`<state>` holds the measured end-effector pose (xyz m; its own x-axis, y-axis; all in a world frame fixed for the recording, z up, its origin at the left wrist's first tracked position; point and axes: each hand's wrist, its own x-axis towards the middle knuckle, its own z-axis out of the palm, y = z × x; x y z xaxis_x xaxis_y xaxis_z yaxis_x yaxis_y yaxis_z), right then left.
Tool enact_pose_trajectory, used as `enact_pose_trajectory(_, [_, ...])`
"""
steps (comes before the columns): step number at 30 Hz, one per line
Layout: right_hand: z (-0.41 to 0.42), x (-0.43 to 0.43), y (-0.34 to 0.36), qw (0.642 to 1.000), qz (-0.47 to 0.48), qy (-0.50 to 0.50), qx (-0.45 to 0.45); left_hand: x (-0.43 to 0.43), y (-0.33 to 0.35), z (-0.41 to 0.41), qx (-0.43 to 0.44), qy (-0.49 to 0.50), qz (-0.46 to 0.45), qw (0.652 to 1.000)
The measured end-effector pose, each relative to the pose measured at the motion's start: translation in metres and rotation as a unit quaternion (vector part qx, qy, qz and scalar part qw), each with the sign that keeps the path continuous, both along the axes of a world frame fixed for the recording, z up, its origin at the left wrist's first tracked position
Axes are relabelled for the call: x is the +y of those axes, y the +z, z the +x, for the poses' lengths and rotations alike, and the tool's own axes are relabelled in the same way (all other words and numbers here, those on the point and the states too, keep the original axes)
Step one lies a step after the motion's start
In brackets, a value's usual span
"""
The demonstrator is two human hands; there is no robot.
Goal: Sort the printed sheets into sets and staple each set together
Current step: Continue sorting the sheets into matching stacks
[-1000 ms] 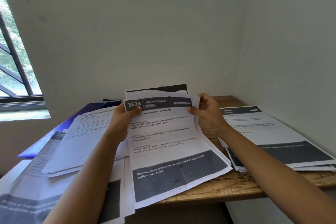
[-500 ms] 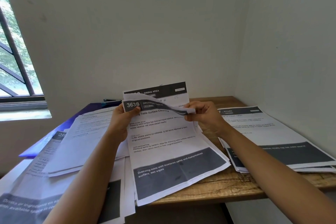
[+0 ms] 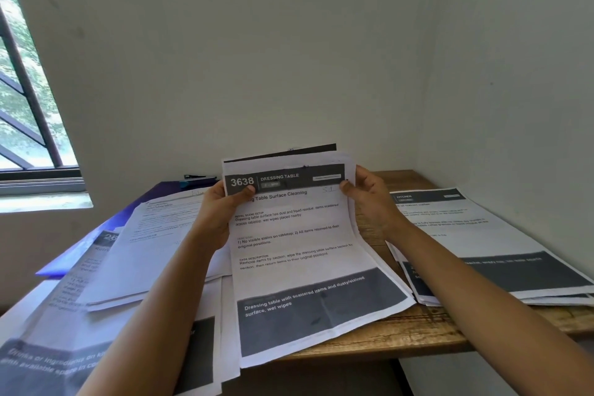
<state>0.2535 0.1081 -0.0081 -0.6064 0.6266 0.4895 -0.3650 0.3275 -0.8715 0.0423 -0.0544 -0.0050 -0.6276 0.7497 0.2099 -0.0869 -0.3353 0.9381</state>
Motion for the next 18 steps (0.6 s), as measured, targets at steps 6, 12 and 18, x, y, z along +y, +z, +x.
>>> enact_pose_trajectory(6, [-0.002,0.005,-0.001,0.998,-0.053,-0.036,-0.004,-0.004,0.004,0.006,-0.012,-0.03,0.019,0.999])
enact_pose_trajectory(12, [0.006,0.007,0.002,0.995,-0.067,0.032,-0.064,-0.005,0.009,0.016,-0.019,-0.023,0.016,0.999])
enact_pose_trajectory(18, [0.016,0.01,0.002,0.972,-0.075,0.139,-0.173,-0.007,0.014,0.022,-0.036,-0.011,0.037,0.999])
